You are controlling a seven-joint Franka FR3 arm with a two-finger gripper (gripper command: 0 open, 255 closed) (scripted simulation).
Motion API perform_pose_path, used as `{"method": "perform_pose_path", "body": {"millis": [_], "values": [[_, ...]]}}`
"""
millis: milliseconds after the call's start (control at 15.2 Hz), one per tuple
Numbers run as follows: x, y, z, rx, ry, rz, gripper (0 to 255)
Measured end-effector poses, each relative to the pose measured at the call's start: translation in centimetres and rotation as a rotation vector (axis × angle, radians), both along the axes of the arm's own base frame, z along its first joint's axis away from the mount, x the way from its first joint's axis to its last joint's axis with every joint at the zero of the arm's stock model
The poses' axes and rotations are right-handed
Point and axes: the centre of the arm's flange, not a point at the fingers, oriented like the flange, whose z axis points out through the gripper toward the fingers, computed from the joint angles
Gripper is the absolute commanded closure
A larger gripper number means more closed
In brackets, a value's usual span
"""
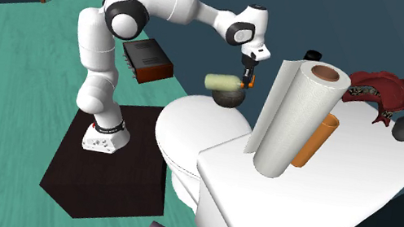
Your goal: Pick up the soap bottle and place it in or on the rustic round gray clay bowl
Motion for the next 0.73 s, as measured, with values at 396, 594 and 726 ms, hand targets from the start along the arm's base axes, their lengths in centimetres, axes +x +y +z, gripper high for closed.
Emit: {"method": "perform_pose_path", "body": {"millis": [396, 594, 726], "values": [[0.1, 0.0, -2.6, 0.000, 0.000, 0.000, 255], [0.1, 0.0, -2.7, 0.000, -0.001, 0.000, 255], [0.1, 0.0, -2.7, 0.000, -0.001, 0.000, 255]]}}
